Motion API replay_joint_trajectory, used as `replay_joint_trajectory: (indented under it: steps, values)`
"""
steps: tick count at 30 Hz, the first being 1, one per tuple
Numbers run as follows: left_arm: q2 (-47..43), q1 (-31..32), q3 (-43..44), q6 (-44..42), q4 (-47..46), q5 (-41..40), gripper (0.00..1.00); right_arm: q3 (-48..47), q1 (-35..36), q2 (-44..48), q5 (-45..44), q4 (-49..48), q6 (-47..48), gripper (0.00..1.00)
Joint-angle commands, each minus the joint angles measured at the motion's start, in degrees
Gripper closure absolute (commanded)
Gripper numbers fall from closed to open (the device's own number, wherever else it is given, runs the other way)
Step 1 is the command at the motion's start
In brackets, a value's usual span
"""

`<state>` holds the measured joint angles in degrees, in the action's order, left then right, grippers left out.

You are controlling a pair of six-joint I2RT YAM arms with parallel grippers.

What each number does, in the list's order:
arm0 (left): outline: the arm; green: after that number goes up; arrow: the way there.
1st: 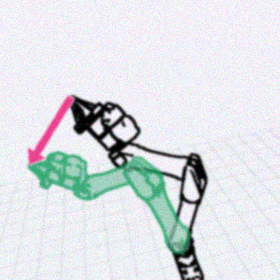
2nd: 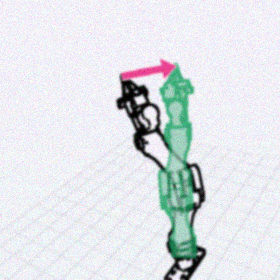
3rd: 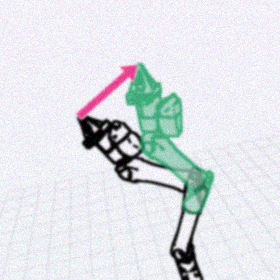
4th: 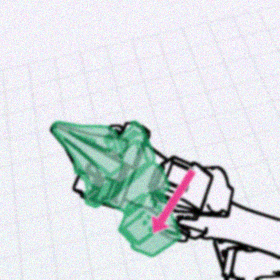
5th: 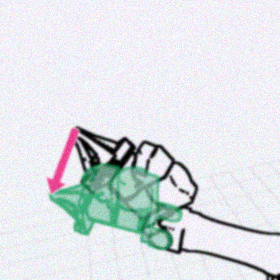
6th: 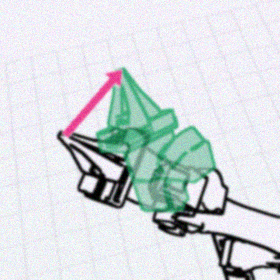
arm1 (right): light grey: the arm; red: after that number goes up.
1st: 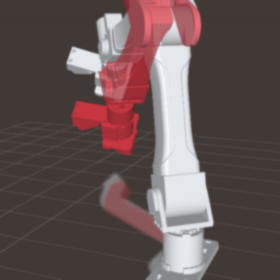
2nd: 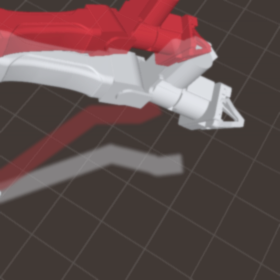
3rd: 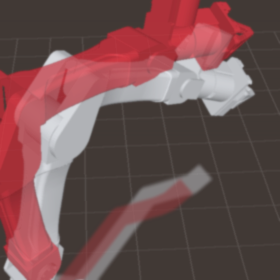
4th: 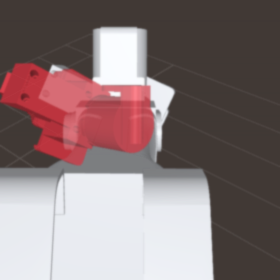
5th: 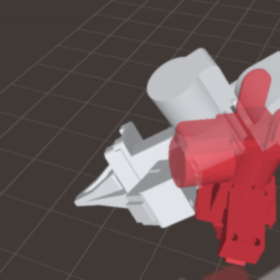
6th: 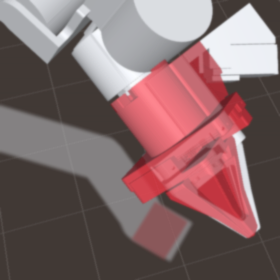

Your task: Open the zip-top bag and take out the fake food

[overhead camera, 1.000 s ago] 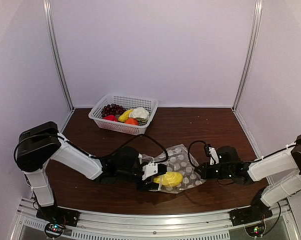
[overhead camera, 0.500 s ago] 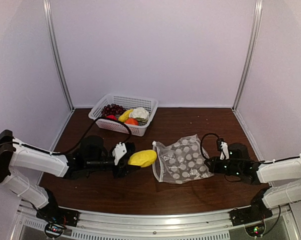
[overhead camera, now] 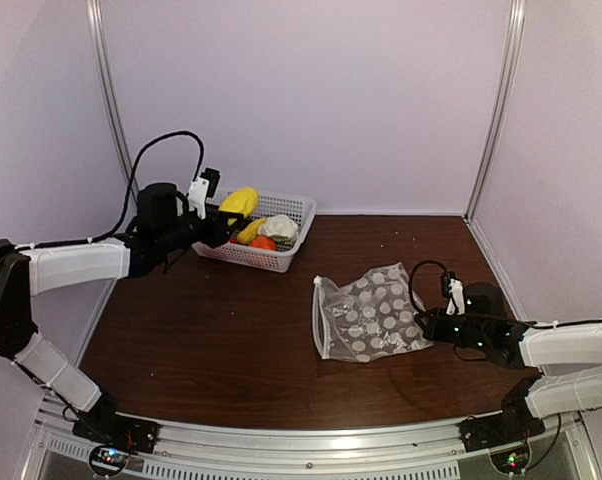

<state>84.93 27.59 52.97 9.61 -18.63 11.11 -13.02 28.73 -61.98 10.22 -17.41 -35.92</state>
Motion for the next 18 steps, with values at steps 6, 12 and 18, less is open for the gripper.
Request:
replay_joint_trajectory:
  steps: [6,12,18]
  values:
    - [18.7,-6.1,21.0,2.0,10.7,-2.4,0.59,-0.6,-0.8,-1.6,0.0,-2.1,1.0,1.0]
    - [31.0,-7.0,33.4,1.6,15.6,-3.0,0.55,-1.0,-1.0,-2.6,0.3,-3.2,1.0,1.0]
    - [37.4,-7.1,38.4,0.8,17.9,-2.9,0.48,-2.2,-1.1,-3.7,0.3,-3.5,1.7,1.0]
